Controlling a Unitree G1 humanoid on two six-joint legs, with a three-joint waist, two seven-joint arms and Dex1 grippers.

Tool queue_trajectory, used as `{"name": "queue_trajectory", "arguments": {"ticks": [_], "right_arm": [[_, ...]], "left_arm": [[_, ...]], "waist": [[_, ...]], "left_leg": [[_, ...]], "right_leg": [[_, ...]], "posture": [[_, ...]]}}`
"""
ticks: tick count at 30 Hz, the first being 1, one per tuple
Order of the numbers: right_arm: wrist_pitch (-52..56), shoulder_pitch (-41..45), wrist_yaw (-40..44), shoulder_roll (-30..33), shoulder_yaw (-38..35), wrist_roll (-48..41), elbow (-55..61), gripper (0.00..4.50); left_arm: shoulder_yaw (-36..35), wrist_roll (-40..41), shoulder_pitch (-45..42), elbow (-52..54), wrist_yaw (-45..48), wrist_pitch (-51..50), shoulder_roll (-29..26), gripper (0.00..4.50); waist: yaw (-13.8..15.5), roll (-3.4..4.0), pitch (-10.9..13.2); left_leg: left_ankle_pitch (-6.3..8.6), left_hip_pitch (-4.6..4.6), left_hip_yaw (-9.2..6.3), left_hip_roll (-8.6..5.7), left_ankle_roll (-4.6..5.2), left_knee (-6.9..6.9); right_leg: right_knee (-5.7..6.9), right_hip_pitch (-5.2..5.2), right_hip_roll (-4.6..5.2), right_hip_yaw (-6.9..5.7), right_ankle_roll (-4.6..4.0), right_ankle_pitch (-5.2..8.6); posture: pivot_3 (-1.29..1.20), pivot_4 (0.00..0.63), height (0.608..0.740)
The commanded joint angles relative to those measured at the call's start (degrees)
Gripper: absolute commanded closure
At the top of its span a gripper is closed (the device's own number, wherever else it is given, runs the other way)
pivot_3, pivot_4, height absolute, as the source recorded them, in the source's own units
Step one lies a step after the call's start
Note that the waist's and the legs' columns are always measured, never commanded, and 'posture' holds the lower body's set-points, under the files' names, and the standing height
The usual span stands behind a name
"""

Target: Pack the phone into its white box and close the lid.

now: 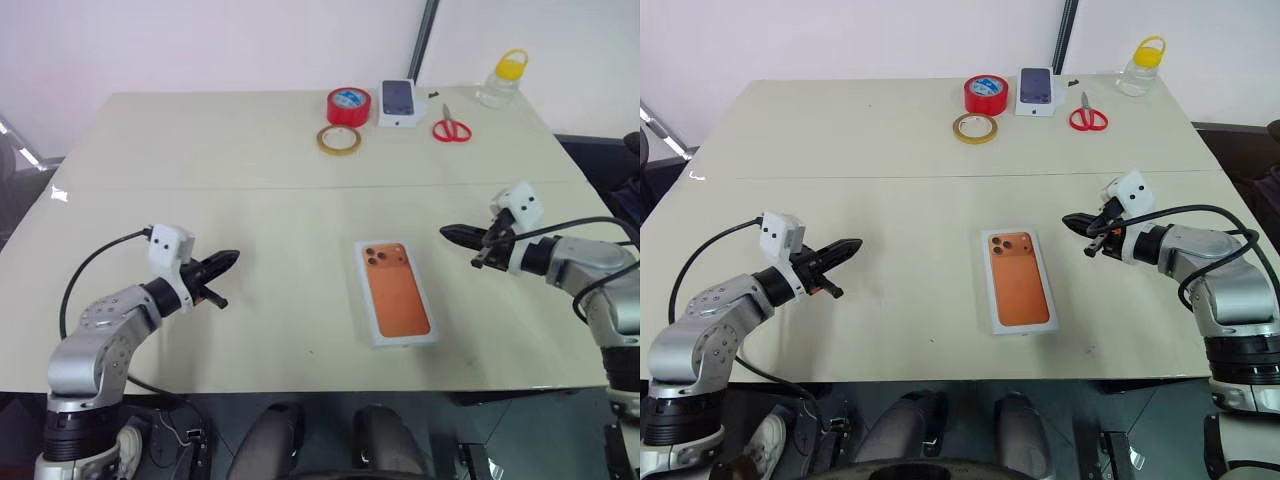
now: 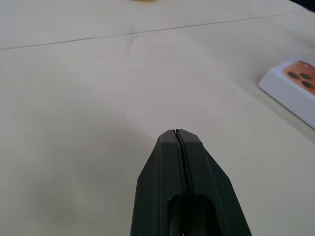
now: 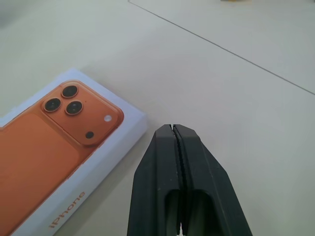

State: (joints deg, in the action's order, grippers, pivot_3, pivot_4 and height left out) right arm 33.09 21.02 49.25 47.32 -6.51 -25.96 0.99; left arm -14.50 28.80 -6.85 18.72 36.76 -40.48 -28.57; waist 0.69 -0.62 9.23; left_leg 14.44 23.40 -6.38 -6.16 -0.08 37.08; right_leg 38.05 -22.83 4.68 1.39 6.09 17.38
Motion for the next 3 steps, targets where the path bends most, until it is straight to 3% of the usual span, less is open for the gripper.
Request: {"name": "queue_trajectory", "arguments": {"ticks": [1,3], "right_arm": [[-1.64,1.47,0.6,-0.65,-1.5,-0.23,0.4,4.46],[-1.91,1.89,0.62,-1.36,-0.87,0.19,0.12,4.46]], "left_arm": [[-1.67,0.83,0.71,1.41,-1.03,1.73,-0.21,4.5],[-1.64,0.7,0.97,1.0,-1.46,2.3,-0.27,4.5]], "waist": [[-0.01,0.0,0.0],[-0.02,0.0,0.0]], "left_leg": [[0.0,0.0,0.0,0.0,-0.01,0.0],[-0.03,0.01,0.0,0.01,-0.07,-0.02]], "right_leg": [[-0.01,0.0,0.0,0.01,0.0,0.0],[-0.01,-0.03,0.0,0.01,0.0,0.0]], "posture": [[0.0,0.15,0.74],[0.0,0.15,0.74]]}}
